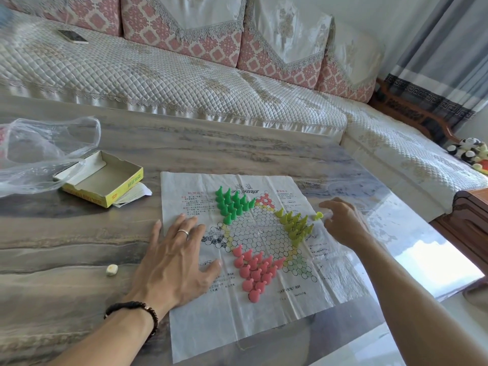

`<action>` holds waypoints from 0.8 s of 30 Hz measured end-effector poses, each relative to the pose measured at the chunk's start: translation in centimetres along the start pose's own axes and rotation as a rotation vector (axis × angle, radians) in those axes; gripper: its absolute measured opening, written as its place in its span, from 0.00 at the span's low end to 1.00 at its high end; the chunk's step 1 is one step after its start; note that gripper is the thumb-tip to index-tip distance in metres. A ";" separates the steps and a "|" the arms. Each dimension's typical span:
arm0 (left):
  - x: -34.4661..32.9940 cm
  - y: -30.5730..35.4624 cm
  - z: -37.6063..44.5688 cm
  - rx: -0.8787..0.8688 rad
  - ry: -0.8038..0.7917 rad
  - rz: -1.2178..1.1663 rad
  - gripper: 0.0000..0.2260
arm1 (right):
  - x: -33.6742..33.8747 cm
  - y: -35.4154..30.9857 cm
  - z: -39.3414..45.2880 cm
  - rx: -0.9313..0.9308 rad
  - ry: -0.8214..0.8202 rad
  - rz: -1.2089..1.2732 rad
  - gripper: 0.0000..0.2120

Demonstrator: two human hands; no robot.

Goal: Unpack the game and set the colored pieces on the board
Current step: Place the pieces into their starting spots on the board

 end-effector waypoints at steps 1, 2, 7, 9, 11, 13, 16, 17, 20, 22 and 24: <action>0.0 0.0 0.0 0.001 0.003 -0.010 0.36 | -0.5 -0.3 0.4 0.028 -0.031 -0.051 0.17; 0.1 0.0 0.0 0.000 0.007 -0.022 0.36 | -1.0 -0.6 0.6 0.052 -0.056 -0.083 0.16; 0.2 0.1 -0.1 -0.005 0.006 -0.021 0.37 | -2.4 -1.3 0.9 0.090 -0.108 -0.208 0.09; 0.1 0.0 0.0 -0.007 0.000 -0.030 0.38 | -1.9 -0.7 0.7 0.048 -0.085 -0.198 0.09; -0.1 -0.1 0.0 -0.008 -0.012 -0.022 0.38 | -0.9 -0.5 0.3 0.004 -0.030 -0.060 0.05; -0.2 -0.1 0.0 -0.006 -0.018 -0.018 0.38 | 0.4 -0.1 -0.1 -0.073 0.047 0.109 0.03; 0.0 0.0 0.0 0.000 -0.027 -0.035 0.38 | 1.4 0.9 -0.8 -0.206 0.096 0.343 0.04; 0.1 0.0 0.0 -0.001 -0.031 -0.035 0.37 | 1.5 1.0 -1.1 -0.231 0.098 0.407 0.04; 0.1 0.1 0.0 -0.005 -0.032 -0.044 0.36 | 1.5 0.9 -1.6 -0.241 0.081 0.478 0.03; 0.2 0.0 0.1 -0.006 -0.030 -0.063 0.36 | 1.1 0.5 -1.7 -0.209 0.048 0.459 0.04; 0.2 0.0 0.1 -0.010 -0.024 -0.072 0.37 | 0.4 0.0 -1.6 -0.167 -0.003 0.449 0.05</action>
Point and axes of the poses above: each hand's wrist, its own z-axis towards the middle knuckle, its own x-axis out of the back of the hand, y = z × x, the point moved 10 cm from there along z, towards the middle knuckle, and after that the axes turned 7 degrees about x, right-handed, at the moved point
